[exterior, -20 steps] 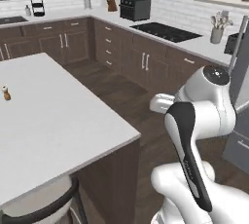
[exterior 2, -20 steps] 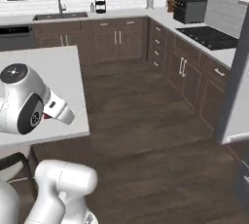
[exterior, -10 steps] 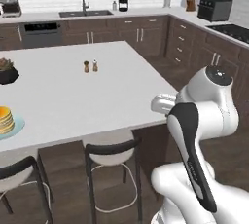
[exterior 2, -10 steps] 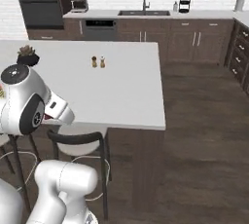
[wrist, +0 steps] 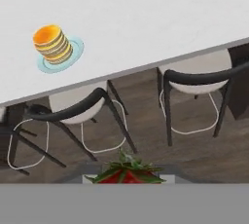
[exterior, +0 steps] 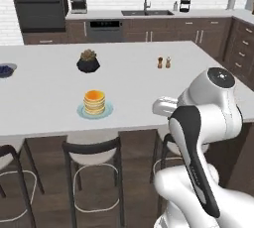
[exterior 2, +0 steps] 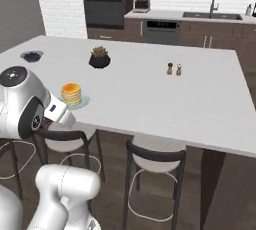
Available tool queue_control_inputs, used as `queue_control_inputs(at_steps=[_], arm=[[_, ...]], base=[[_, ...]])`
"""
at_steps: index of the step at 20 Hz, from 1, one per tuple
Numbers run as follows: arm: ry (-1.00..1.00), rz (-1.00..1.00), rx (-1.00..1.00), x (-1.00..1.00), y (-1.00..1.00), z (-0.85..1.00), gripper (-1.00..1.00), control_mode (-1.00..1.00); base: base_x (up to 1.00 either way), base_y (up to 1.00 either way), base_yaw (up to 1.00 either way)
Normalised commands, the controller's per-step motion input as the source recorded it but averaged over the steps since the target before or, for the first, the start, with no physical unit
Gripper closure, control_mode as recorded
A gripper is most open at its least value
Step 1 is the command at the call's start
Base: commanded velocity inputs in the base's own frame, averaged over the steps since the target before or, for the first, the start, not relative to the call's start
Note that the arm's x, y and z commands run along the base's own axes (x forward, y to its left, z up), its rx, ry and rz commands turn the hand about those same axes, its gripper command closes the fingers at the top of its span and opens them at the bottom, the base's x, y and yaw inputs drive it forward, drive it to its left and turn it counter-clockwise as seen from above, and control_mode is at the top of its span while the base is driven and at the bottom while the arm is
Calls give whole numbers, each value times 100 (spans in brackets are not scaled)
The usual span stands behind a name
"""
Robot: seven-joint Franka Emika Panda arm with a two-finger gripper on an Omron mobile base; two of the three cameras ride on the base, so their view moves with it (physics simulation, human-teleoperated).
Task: Take the strawberry from the fridge and place it on top of the pancake, located on the dining counter.
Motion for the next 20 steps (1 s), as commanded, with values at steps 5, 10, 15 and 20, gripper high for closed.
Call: queue_control_inputs(at_steps=[5,10,15,20], arm=[[0,0,0,0,0,0,100,100],[0,0,0,0,0,0,100,100],[0,0,0,0,0,0,100,100],[0,0,0,0,0,0,100,100]], base=[[57,100,9],[99,89,-16],[98,31,-27],[100,2,-31]])
